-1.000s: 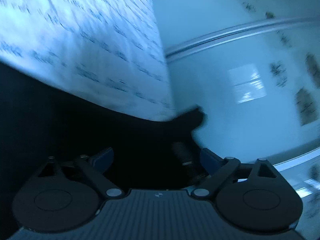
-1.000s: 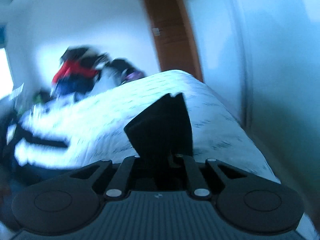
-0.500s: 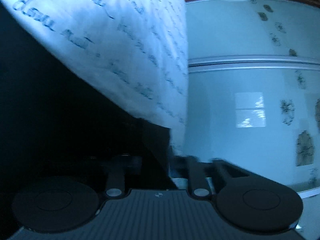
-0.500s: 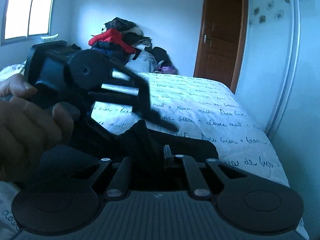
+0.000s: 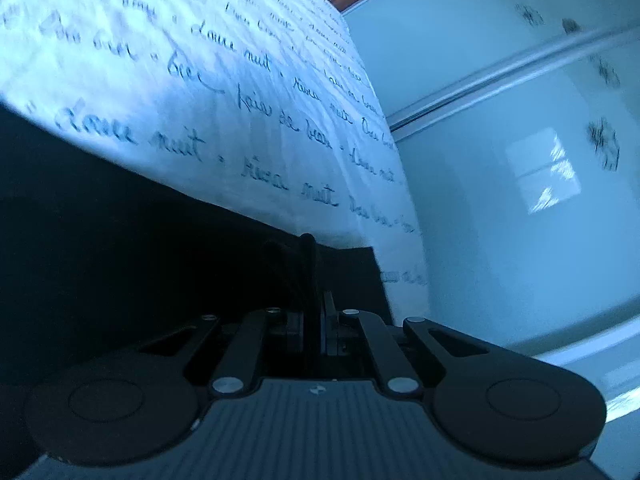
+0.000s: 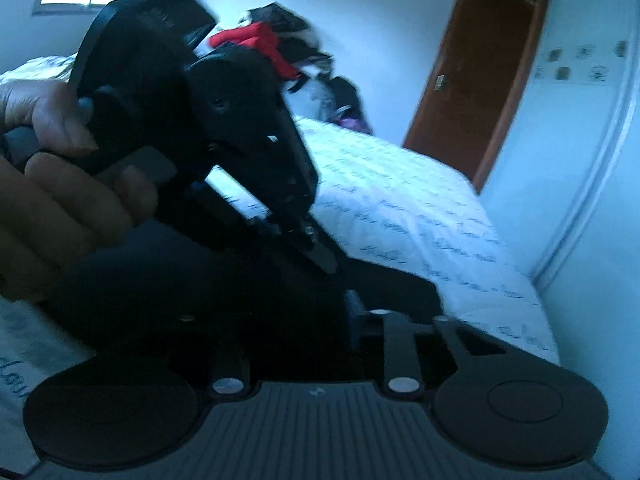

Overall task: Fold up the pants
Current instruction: 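Lower the folded trousers onto the bed and open both grippers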

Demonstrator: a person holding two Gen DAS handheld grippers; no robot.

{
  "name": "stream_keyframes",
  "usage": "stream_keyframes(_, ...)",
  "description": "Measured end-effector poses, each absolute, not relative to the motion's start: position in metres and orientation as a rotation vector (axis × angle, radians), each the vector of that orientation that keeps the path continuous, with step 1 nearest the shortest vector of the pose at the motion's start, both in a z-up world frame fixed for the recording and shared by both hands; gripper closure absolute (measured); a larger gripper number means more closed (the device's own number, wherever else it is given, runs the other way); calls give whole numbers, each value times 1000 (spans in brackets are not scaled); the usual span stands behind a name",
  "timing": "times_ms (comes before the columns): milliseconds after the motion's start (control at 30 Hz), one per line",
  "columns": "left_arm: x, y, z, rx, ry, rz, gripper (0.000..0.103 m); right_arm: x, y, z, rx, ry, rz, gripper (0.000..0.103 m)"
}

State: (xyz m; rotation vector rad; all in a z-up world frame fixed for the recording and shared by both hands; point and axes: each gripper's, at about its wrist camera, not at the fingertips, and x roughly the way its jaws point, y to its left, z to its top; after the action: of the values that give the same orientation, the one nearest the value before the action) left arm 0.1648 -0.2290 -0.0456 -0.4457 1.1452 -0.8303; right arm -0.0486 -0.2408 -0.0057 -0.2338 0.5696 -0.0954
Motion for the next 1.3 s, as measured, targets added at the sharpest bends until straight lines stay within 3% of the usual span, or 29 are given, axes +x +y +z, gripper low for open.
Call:
stream_keyframes(533,170,-150,-24,-22,985,-720,92,-19,-159,-10,-227,521,163,83)
stream_keyframes(1067,182,-119,-31,7,914,-663,88,9,-132,-16,-231,542,224,83)
stream_keyframes(1200,181,-117,-30,8,906,-662,88,4,-134,-9,-212,570,232,74)
stream_keyframes(1300,179,-118,-30,27,891,-663,88,-6,-147,6,-91,598,343,73)
